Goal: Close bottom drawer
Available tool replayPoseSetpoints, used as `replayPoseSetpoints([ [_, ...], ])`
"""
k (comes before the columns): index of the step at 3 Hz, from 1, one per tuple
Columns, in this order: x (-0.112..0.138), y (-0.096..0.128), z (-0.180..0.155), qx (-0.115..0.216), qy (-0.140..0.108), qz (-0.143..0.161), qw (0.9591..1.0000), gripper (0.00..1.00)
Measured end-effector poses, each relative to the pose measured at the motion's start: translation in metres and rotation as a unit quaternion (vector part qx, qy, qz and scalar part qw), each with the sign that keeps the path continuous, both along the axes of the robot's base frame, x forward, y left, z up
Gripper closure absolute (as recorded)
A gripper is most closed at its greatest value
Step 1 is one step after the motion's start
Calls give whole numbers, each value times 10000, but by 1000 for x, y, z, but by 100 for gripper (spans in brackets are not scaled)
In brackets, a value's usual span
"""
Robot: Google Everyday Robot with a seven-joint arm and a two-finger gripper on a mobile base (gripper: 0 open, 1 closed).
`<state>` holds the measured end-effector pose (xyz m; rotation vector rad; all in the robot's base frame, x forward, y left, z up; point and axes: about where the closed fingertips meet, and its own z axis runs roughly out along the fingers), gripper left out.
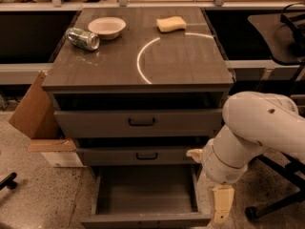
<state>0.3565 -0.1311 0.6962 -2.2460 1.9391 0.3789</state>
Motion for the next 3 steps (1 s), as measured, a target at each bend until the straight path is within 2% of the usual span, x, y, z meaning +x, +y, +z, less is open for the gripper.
replayPoseSetpoints([
  [1,0,0,0,0,0,0,10000,0],
  [2,6,3,-30,69,37,247,9997,0],
  [3,10,6,-83,238,-7,654,9976,0],
])
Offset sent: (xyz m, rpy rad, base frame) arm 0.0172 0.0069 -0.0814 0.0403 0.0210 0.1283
